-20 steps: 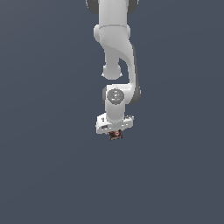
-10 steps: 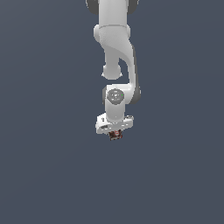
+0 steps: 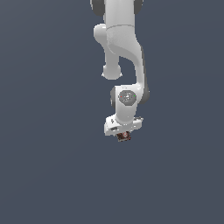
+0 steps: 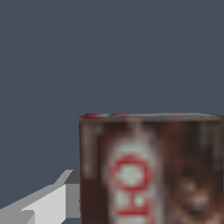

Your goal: Pick up the object and move it to a goal position.

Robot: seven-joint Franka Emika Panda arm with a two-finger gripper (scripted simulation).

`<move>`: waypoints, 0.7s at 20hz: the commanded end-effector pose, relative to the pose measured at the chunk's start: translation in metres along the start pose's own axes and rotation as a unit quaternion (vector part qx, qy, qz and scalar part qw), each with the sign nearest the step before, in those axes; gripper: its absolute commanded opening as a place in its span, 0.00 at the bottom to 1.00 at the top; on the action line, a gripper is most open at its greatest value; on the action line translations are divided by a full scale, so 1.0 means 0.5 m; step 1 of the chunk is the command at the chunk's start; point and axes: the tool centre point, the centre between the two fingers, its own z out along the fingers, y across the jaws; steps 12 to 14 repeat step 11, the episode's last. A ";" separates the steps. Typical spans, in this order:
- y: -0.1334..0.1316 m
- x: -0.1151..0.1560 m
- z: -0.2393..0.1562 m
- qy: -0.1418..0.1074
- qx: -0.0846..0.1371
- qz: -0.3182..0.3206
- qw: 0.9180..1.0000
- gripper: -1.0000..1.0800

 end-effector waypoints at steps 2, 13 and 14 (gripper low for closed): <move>-0.051 0.027 -0.006 0.000 0.000 -0.001 1.000 0.00; -0.102 0.057 -0.011 0.000 0.000 -0.001 1.000 0.00; -0.102 0.057 -0.011 0.000 0.000 -0.001 1.000 0.00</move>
